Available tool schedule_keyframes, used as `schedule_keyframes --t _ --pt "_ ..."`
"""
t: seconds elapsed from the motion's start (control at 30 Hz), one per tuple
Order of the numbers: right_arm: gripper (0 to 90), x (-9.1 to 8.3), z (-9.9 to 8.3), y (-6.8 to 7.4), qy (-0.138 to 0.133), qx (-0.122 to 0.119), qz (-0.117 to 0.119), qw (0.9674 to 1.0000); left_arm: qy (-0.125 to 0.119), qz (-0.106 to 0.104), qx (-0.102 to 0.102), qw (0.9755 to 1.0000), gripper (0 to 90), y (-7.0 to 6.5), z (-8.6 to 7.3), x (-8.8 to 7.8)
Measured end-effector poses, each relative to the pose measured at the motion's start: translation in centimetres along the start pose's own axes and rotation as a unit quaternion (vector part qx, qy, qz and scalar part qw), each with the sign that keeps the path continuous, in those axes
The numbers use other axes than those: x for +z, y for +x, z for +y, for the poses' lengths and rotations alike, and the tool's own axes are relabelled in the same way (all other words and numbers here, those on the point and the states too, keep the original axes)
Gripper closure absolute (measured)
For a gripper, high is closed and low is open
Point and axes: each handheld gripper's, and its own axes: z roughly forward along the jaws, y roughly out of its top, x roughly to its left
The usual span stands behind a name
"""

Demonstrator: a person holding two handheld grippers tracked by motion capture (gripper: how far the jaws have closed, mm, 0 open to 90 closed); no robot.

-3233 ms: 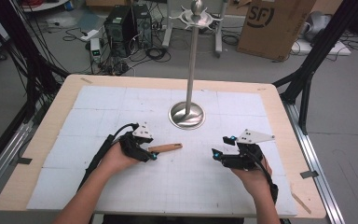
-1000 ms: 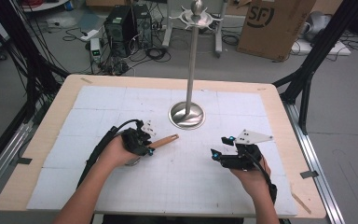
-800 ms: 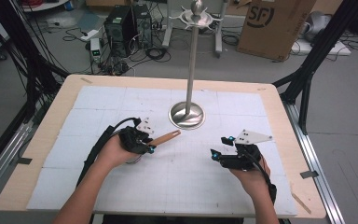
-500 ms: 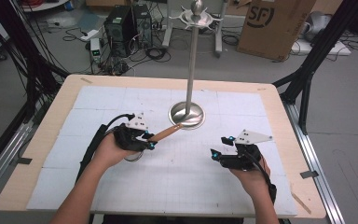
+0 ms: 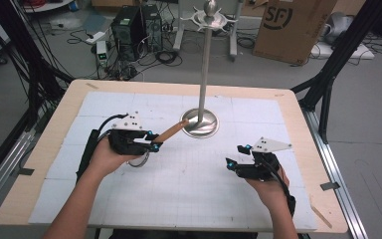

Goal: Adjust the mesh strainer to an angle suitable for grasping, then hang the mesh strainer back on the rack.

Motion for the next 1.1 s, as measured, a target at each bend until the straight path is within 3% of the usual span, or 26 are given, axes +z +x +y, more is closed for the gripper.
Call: schedule_keyframes --t 0.23,0.47,0.53,0.77,0.83,1.1 --pt "33.2 0.2 0.1 0.3 0.002 -0.008 0.003 1.0 -0.036 0.004 -0.003 0.9993 68.8 0.2 0.4 -1.2" --pt "33.0 0.3 0.1 0.1 0.002 -0.006 0.004 1.0 -0.076 0.009 -0.008 0.997 68.7 0.7 1.2 -2.0" --pt "32.9 0.3 0.1 0.1 0.003 -0.005 0.004 1.0 -0.086 -0.003 -0.01 0.9963 68.7 0.9 1.7 -2.2" --pt "32.9 0.4 0.1 0.2 0.005 -0.007 0.006 0.9999 -0.126 -0.009 0.002 0.992 68.8 1.4 4.0 -3.7" --pt "32.9 0.4 0.1 0.2 0.006 -0.007 0.005 0.9999 -0.138 -0.006 0.006 0.9904 68.7 1.7 4.7 -4.0" --pt "32.9 0.4 0.1 0.4 0.004 -0.007 0.009 0.9999 -0.151 0.009 0.013 0.9884 68.7 2.5 7.2 -5.0"
